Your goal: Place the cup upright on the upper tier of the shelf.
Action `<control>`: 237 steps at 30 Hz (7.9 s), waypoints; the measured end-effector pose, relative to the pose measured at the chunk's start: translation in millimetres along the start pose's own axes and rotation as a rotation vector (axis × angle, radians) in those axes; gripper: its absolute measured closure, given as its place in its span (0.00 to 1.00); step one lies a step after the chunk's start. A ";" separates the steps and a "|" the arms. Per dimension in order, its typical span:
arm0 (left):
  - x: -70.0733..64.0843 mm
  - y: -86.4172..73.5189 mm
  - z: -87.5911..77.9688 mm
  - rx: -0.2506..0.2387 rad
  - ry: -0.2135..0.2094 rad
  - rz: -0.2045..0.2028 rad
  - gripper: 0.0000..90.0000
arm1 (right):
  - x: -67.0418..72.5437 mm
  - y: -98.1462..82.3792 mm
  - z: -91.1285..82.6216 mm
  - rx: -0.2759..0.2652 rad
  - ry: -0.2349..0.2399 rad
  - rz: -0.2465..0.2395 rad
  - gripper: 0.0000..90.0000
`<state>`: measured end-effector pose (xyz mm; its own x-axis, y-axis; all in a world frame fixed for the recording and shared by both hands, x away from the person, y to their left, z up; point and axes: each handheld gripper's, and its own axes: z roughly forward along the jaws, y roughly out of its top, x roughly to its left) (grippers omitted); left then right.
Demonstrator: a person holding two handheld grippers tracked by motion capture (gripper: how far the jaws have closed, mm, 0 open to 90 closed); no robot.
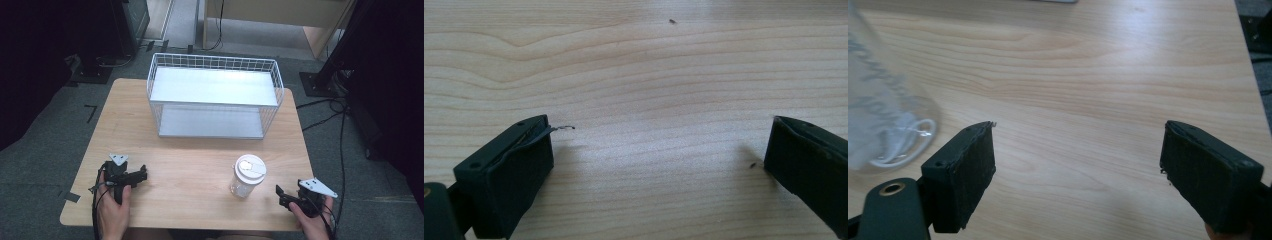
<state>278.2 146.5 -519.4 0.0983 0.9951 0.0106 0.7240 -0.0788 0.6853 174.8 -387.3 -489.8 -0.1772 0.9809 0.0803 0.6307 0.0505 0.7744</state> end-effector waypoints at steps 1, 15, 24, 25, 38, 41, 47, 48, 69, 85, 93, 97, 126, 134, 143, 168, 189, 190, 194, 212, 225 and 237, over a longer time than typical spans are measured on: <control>0.0 0.0 0.0 0.000 0.000 0.000 0.00 | 4.4 0.8 -1.3 -0.004 0.010 -0.003 0.16; 0.0 0.0 0.0 0.000 0.000 0.000 0.00 | 44.8 5.6 -10.1 -0.035 0.087 -0.062 0.16; 0.0 0.0 0.0 0.001 0.000 0.000 0.00 | 62.6 6.5 -12.4 -0.049 0.144 -0.089 0.16; 0.0 0.0 0.0 0.000 0.000 0.000 0.00 | 64.1 6.4 -12.9 -0.051 0.154 -0.091 0.16; 0.0 0.0 0.0 0.000 0.000 0.000 0.00 | 84.1 13.0 -14.8 -0.093 0.227 -0.092 0.17; 0.0 0.0 0.0 0.000 0.000 0.000 0.00 | 89.1 15.9 -12.6 -0.097 0.236 -0.091 0.17; 0.0 0.0 0.0 0.000 0.000 0.000 0.00 | 98.5 22.4 -7.7 -0.116 0.250 -0.091 0.17; 0.0 0.0 0.0 0.000 0.000 0.000 0.00 | 99.6 23.1 -7.1 -0.119 0.252 -0.092 0.17; 0.0 0.0 0.0 0.000 0.000 0.000 0.00 | 119.1 39.2 16.2 -0.224 0.160 -0.017 0.15; 0.0 0.0 0.0 0.000 0.000 0.000 0.00 | 124.5 48.2 24.7 -0.321 0.160 0.000 0.13; 0.0 0.1 0.0 0.000 0.000 0.000 0.00 | 126.9 49.9 25.6 -0.323 0.150 -0.023 0.15; 0.0 0.0 0.0 0.000 0.000 0.000 0.00 | 126.8 50.1 24.2 -0.338 0.156 -0.030 0.17; -0.1 0.1 0.1 -0.001 0.000 -0.001 0.00 | 141.1 101.1 0.2 -0.441 0.190 -0.101 0.18; 0.2 0.2 0.0 0.001 0.001 0.002 0.00 | 147.7 119.7 -5.7 -0.482 0.190 -0.118 0.18; 0.2 0.1 0.0 0.000 0.001 0.002 0.00 | 153.7 141.6 -14.2 -0.543 0.179 -0.125 0.18; 0.4 0.2 -0.2 0.003 0.001 0.005 0.00 | 161.3 214.3 -30.4 -0.688 0.133 -0.149 0.18; 0.1 0.1 0.1 0.000 0.001 0.001 0.00 | 182.8 278.5 11.5 -0.671 0.102 -0.195 0.18; 0.2 0.2 -0.1 0.001 0.001 0.003 0.00 | 183.1 280.3 13.7 -0.669 0.098 -0.196 0.18; 0.1 0.2 -0.1 0.001 0.000 0.001 0.00 | 183.8 290.3 25.7 -0.663 0.088 -0.190 0.18; 0.1 0.3 -0.1 0.002 0.000 0.001 0.00 | 180.9 328.5 76.0 -0.606 0.042 -0.095 0.18; 0.1 0.2 0.1 0.000 0.001 0.000 0.00 | 183.9 342.3 94.9 -0.600 0.041 -0.064 0.17; 0.0 0.2 0.0 0.000 0.001 0.000 0.00 | 184.1 344.8 108.2 -0.575 0.046 -0.042 0.17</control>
<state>278.3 146.5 -519.3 0.0979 0.9951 0.0115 0.7238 -0.0791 0.6854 441.4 -168.9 -275.9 -0.2339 0.9704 0.0593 0.1125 -0.0336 0.9931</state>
